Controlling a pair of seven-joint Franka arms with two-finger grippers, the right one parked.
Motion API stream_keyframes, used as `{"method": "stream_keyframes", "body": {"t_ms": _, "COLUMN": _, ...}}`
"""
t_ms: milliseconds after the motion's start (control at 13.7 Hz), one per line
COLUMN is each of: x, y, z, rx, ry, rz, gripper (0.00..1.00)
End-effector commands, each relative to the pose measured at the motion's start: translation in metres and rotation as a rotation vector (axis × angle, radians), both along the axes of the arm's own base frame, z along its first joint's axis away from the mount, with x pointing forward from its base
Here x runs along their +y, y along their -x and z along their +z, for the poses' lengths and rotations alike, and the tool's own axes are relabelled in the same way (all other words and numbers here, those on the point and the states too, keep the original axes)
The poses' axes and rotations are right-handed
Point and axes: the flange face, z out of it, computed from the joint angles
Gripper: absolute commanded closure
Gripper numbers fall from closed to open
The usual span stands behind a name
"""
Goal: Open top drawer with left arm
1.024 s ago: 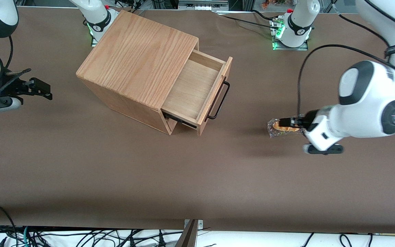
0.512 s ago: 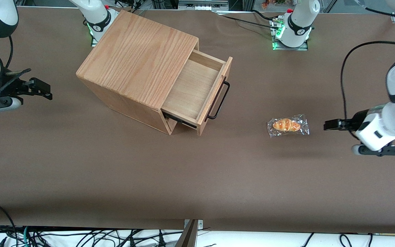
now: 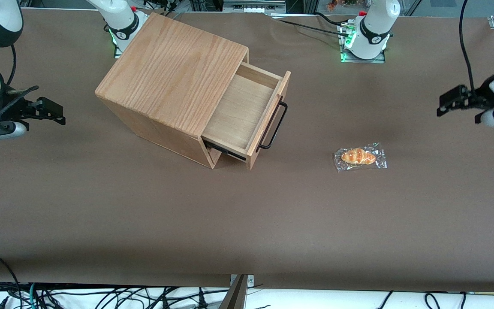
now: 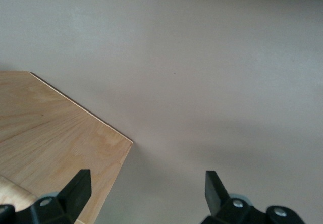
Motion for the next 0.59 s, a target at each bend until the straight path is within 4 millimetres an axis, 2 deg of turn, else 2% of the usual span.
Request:
{"method": "stream_keyframes", "body": {"t_ms": 0, "x": -0.0037, "y": 0.0105, "z": -0.0205, "rx": 0.035, "ry": -0.021, "rz": -0.038, "gripper": 0.00}}
{"method": "stream_keyframes", "body": {"t_ms": 512, "x": -0.0032, "y": 0.0070, "z": -0.0233, "rx": 0.036, "ry": -0.025, "rz": -0.037, "gripper": 0.00}}
